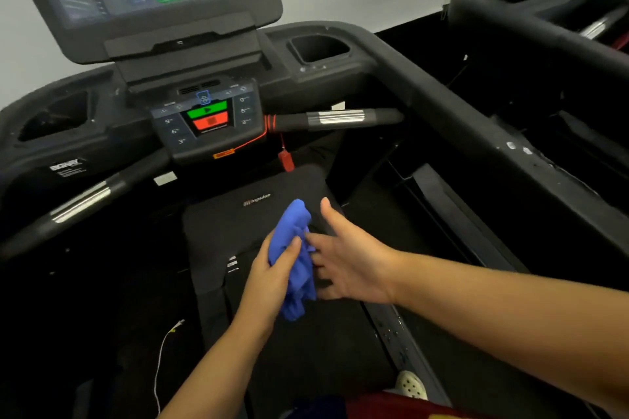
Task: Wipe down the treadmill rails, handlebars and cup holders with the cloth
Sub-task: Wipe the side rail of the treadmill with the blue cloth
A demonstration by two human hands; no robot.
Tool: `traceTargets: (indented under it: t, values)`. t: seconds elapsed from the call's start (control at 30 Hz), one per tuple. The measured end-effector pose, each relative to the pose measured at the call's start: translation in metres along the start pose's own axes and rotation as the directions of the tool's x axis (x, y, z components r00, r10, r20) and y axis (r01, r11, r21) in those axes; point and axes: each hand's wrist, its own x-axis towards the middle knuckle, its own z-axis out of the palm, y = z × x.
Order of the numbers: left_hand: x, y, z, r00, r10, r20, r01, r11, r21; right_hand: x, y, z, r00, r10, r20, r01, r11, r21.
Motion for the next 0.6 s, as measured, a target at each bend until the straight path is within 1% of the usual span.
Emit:
traceTargets:
  t: [0.1, 0.13, 0.17, 0.2, 0.23, 0.27, 0.3, 0.33, 0.37, 0.4, 0.5, 0.53, 0.6]
  values:
    - [0.004, 0.001, 0.031, 0.99, -0.133, -0.038, 0.127, 0.983, -0.131, -0.024, -0.01, -0.02, 0.997, 0.027, -0.068, -0.04, 0.979, -0.199]
    - [0.005, 0.002, 0.04, 0.987, -0.154, -0.05, 0.145, 0.978, -0.147, -0.033, -0.014, -0.026, 0.993, 0.005, -0.118, -0.046, 0.939, -0.342]
    - [0.007, 0.002, 0.048, 0.985, -0.164, -0.054, 0.153, 0.976, -0.157, -0.043, -0.018, -0.033, 0.987, -0.047, -0.157, -0.049, 0.831, -0.554]
    - [0.01, 0.002, 0.056, 0.985, -0.167, -0.053, 0.156, 0.973, -0.171, -0.054, -0.021, -0.043, 0.98, -0.114, -0.163, -0.063, 0.601, -0.797]
    - [0.013, 0.003, 0.063, 0.985, -0.164, -0.052, 0.152, 0.973, -0.175, -0.067, -0.024, -0.053, 0.976, -0.173, -0.131, -0.081, 0.272, -0.959]
    - [0.016, 0.004, 0.071, 0.987, -0.153, -0.047, 0.143, 0.975, -0.169, -0.081, -0.025, -0.065, 0.973, -0.224, -0.062, -0.073, -0.039, -0.997]
    - [0.02, 0.006, 0.078, 0.991, -0.13, -0.043, 0.122, 0.981, -0.151, -0.096, -0.027, -0.077, 0.965, -0.263, 0.002, -0.063, -0.237, -0.969]
    - [0.024, 0.008, 0.087, 0.993, -0.106, -0.042, 0.099, 0.986, -0.134, -0.112, -0.028, -0.089, 0.956, -0.291, 0.034, -0.068, -0.331, -0.941]
    - [0.029, 0.011, 0.096, 0.995, -0.087, -0.044, 0.081, 0.989, -0.122, -0.128, -0.031, -0.101, 0.95, -0.308, 0.043, -0.073, -0.355, -0.932]
    - [0.034, 0.015, 0.105, 0.996, -0.072, -0.048, 0.066, 0.991, -0.116, -0.142, -0.033, -0.113, 0.951, -0.306, 0.047, -0.066, -0.348, -0.935]
    - [0.054, 0.03, 0.133, 0.999, -0.009, -0.04, 0.005, 0.996, -0.09, -0.181, -0.04, -0.152, 0.965, -0.246, 0.085, 0.009, -0.295, -0.956]
    - [0.061, 0.035, 0.142, 0.999, 0.027, -0.033, -0.029, 0.997, -0.078, -0.191, -0.04, -0.164, 0.965, -0.24, 0.104, 0.03, -0.293, -0.956]
    - [0.075, 0.048, 0.16, 0.995, 0.101, -0.019, -0.102, 0.994, -0.041, -0.206, -0.036, -0.187, 0.951, -0.275, 0.141, 0.049, -0.318, -0.947]
